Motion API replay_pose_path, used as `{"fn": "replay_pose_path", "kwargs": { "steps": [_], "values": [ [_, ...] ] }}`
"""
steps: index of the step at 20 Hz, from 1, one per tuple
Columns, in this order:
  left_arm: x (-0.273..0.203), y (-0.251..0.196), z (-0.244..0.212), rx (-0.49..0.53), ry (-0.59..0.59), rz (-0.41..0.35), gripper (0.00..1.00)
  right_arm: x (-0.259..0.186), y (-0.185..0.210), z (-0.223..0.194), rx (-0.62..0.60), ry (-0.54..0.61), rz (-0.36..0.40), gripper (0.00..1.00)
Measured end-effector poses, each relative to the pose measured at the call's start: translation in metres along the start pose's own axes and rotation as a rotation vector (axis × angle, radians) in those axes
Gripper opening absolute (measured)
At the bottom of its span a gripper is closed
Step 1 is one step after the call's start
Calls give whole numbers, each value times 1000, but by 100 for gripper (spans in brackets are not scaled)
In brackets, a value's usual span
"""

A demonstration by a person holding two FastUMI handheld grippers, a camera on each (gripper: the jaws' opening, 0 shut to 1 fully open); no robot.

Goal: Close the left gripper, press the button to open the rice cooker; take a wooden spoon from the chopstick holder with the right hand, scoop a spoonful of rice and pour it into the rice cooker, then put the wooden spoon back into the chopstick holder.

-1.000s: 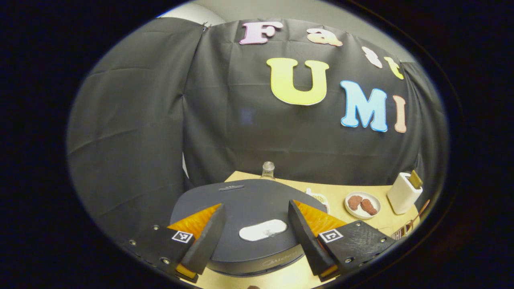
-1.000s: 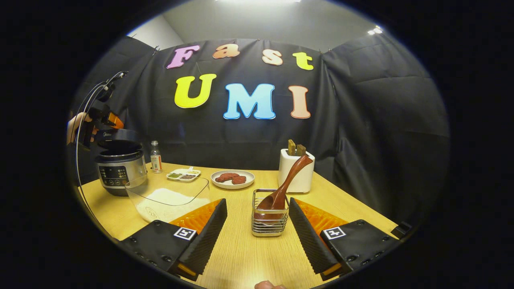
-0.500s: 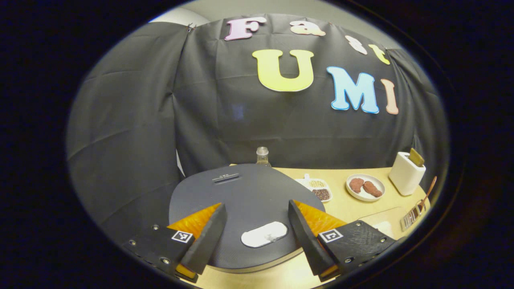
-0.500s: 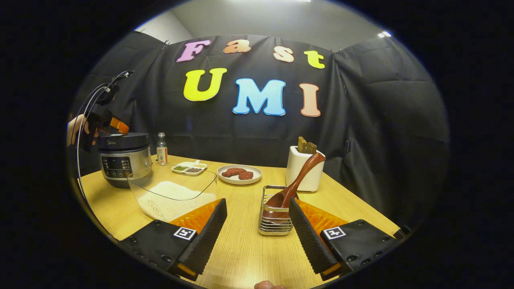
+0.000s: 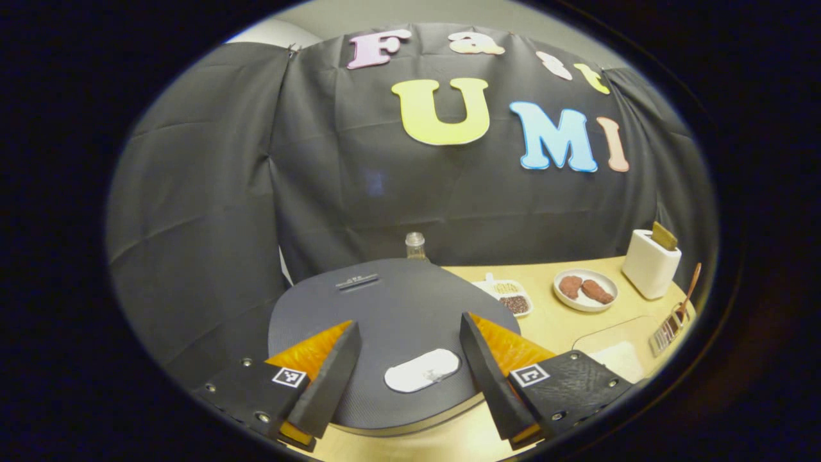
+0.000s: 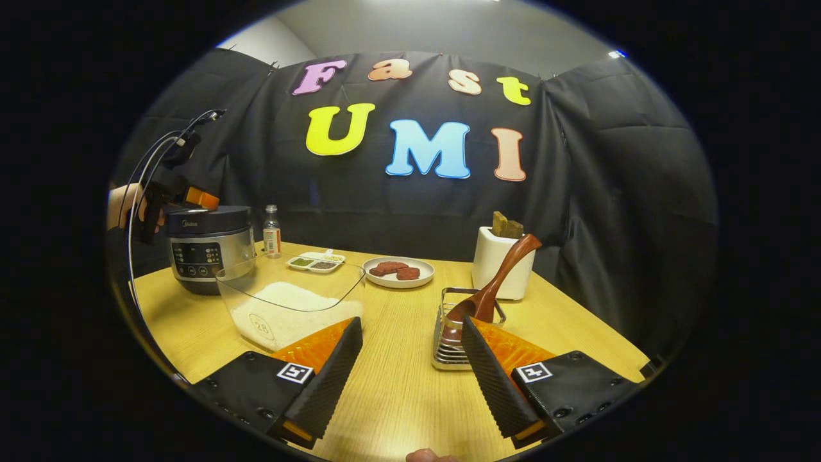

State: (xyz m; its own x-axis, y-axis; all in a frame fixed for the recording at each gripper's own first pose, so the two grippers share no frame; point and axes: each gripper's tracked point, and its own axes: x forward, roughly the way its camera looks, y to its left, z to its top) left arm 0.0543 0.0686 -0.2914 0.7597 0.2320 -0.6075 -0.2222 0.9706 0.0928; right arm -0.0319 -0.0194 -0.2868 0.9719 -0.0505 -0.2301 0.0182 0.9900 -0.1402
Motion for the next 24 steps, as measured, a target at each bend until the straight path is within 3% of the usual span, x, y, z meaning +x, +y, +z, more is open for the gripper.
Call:
{"fn": "replay_pose_path", "kwargs": {
  "steps": [2,4,14,18,22,24],
  "values": [
    [-5,0,8,7,-63,3,98,-1,4,-2,6,-1,12,99],
    [-4,3,5,-18,-46,-5,99,-1,7,-2,-6,4,25,99],
    [-20,3,14,-38,-52,53,94,2,-32,19,-18,-18,-87,99],
    [-47,-21,29,-67,-97,0,92,5,-44,42,1,-38,-126,99],
    [-83,-26,75,-5,-222,-21,92,8,-53,78,18,-79,-152,99],
    [-100,-36,96,-41,-272,-78,92,7,-54,101,32,-101,-149,99]
  ]
}}
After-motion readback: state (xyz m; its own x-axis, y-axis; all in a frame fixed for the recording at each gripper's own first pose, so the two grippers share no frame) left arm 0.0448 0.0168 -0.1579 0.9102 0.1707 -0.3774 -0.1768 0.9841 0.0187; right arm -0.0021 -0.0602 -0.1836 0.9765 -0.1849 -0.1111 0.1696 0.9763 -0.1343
